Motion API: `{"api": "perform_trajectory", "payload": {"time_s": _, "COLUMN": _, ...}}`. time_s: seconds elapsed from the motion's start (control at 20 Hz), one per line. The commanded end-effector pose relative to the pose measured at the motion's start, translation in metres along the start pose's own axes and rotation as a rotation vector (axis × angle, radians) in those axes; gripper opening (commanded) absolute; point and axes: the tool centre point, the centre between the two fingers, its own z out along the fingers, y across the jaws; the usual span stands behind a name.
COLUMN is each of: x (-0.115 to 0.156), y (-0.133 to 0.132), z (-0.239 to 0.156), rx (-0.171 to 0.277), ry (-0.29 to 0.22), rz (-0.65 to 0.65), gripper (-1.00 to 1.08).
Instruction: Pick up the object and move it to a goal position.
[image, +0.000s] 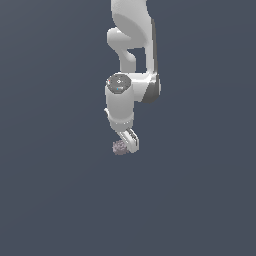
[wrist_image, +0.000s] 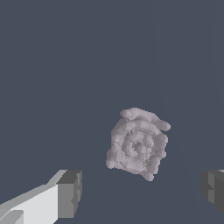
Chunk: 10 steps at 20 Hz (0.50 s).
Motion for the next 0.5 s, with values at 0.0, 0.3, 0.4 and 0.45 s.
{"api": "perform_trajectory", "payload": {"time_s": 0.0, "x": 0.0017, "y": 0.0022, "z": 0.0035, "rx": 0.001, "ry": 0.003, "rz": 0.073, "gripper": 1.0}}
{"api": "perform_trajectory", "payload": {"time_s": 0.3, "x": 0.0049, "y": 0.0066, "z": 0.0099, "rx": 0.003, "ry": 0.008, "rz": 0.208, "gripper": 1.0}}
{"api": "perform_trajectory", "payload": {"time_s": 0.4, "x": 0.0057, "y": 0.0077, "z": 0.0114, "rx": 0.003, "ry": 0.009, "rz": 0.24, "gripper": 1.0}}
{"api": "perform_trajectory", "payload": {"time_s": 0.45, "x": 0.006, "y": 0.0082, "z": 0.0121, "rx": 0.003, "ry": 0.01, "rz": 0.255, "gripper": 1.0}}
